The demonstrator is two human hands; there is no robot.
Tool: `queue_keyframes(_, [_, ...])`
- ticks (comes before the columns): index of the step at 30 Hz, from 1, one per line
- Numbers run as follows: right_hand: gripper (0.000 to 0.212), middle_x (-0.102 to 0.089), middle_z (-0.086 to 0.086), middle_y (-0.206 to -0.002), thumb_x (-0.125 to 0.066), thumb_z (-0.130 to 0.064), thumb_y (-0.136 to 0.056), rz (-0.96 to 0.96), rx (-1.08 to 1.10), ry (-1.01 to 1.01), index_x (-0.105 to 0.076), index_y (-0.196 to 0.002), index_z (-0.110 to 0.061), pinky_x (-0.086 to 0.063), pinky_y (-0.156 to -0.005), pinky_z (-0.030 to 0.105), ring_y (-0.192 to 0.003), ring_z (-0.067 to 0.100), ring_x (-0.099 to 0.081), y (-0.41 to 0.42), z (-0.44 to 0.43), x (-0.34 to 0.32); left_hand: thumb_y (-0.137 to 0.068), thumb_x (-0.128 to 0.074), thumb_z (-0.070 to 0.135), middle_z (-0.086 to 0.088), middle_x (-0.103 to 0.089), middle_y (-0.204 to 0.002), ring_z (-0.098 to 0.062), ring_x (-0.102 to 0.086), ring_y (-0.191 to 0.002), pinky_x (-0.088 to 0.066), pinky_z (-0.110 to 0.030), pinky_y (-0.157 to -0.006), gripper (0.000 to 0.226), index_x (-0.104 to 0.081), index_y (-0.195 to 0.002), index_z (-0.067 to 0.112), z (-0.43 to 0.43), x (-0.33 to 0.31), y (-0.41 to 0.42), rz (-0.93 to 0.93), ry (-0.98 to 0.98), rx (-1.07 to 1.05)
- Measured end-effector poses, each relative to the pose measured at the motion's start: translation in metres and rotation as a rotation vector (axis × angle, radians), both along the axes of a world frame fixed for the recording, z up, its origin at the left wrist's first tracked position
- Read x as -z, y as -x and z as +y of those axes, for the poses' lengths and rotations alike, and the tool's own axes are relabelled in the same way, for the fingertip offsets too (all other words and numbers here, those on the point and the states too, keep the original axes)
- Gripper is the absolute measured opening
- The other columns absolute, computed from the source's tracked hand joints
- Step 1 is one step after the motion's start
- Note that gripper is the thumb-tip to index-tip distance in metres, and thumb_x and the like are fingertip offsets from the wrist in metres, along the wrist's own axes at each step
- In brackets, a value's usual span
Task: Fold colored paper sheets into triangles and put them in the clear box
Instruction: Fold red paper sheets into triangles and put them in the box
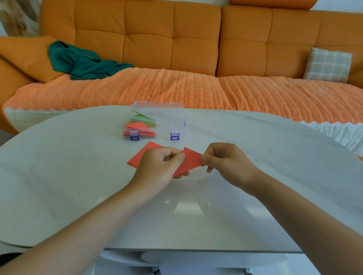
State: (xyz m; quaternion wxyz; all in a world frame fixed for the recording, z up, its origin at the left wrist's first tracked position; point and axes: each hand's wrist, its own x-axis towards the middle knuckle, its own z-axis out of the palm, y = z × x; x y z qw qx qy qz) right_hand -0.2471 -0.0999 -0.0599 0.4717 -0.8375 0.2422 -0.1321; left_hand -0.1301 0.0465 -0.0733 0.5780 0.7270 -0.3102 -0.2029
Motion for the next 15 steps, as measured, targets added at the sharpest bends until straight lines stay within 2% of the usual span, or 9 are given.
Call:
queue_keyframes(2, [0.014,-0.067,-0.008,-0.075,-0.064,-0.022,-0.092,0.018,0.001,0.046,-0.07,-0.081,-0.017,-0.044,-0.061,0.017,-0.065,0.005,-0.057,0.0,0.0005,0.0018,-0.096,-0.06,0.013,-0.002,-0.076,-0.072,-0.017,-0.075,-0.07,-0.062,-0.034,-0.075,0.02,-0.077,-0.085,0.016,0.0003,0.0011,-0.001,-0.075,-0.042,0.03])
queue_keyframes(5, [0.009,-0.073,-0.007,-0.081,-0.067,-0.022,-0.091,-0.071,-0.009,0.05,-0.072,-0.083,-0.022,-0.052,-0.073,0.027,-0.079,0.016,-0.066,-0.0018,0.0049,0.0035,-0.094,-0.062,0.017,0.002,-0.075,-0.07,-0.013,-0.074,-0.071,-0.061,-0.038,-0.08,0.02,-0.078,-0.082,0.021,0.001,0.0021,0.0008,-0.151,-0.097,0.095])
queue_keyframes(10, [0.014,-0.072,-0.01,-0.075,-0.069,-0.016,-0.09,-0.117,-0.057,0.084,-0.073,-0.079,-0.023,-0.047,-0.064,0.014,-0.069,0.001,-0.062,-0.0035,0.0097,0.0021,-0.091,-0.064,0.018,0.007,-0.073,-0.07,-0.006,-0.069,-0.068,-0.059,-0.036,-0.074,0.019,-0.078,-0.079,0.022,0.0005,0.0044,0.0033,-0.278,-0.121,0.142])
queue_keyframes(15, [0.016,-0.071,-0.01,-0.069,-0.071,-0.014,-0.09,-0.135,-0.05,0.022,-0.074,-0.076,-0.022,-0.047,-0.061,0.014,-0.064,0.001,-0.062,-0.004,0.0073,0.0008,-0.089,-0.064,0.016,0.012,-0.069,-0.064,-0.003,-0.061,-0.062,-0.051,-0.028,-0.064,0.023,-0.075,-0.071,0.025,0.0001,0.0034,0.0036,-0.326,-0.11,0.104])
